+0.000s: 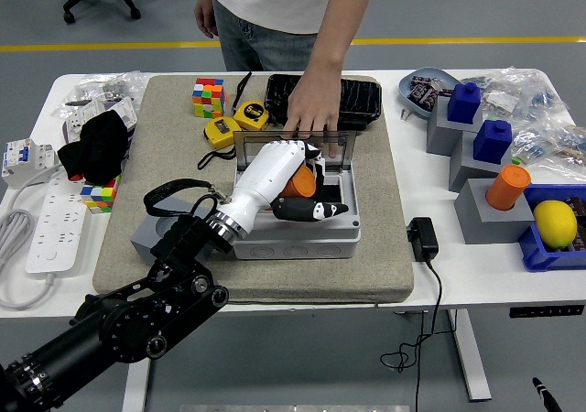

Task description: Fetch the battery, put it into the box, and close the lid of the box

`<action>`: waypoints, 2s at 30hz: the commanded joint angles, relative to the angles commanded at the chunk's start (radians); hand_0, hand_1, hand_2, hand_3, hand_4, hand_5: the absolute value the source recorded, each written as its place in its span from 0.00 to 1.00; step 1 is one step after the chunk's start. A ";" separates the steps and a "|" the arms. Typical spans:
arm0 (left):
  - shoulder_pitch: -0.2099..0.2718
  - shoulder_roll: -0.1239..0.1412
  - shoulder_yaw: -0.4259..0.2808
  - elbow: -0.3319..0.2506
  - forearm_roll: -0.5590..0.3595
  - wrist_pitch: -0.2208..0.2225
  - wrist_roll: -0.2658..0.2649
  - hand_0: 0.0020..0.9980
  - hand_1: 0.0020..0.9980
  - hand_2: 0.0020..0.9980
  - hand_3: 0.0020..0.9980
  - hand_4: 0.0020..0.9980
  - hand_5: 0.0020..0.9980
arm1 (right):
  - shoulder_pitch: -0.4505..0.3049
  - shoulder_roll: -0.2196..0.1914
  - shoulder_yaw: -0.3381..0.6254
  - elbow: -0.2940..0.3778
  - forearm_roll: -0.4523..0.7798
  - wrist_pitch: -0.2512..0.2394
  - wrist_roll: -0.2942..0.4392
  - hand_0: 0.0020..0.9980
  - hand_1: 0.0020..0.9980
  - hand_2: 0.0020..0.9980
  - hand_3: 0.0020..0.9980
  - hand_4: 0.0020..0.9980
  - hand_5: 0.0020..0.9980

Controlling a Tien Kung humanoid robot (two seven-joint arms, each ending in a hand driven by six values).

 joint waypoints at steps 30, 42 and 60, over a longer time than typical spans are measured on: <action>-0.001 -0.011 -0.027 0.030 0.033 -0.034 0.001 0.17 0.09 0.12 0.12 1.00 0.39 | 0.003 -0.007 -0.018 0.000 0.016 -0.011 -0.005 0.74 0.69 0.71 0.76 1.00 1.00; -0.002 -0.011 -0.037 0.027 0.051 -0.064 0.005 0.30 0.41 0.36 0.40 1.00 0.41 | 0.004 -0.008 -0.011 0.000 0.013 -0.013 -0.005 0.74 0.68 0.70 0.75 1.00 1.00; 0.001 -0.005 -0.038 0.007 0.064 -0.072 0.012 0.33 0.43 0.40 0.44 1.00 0.45 | 0.003 -0.009 -0.010 0.000 0.009 -0.013 -0.008 0.74 0.67 0.70 0.75 1.00 1.00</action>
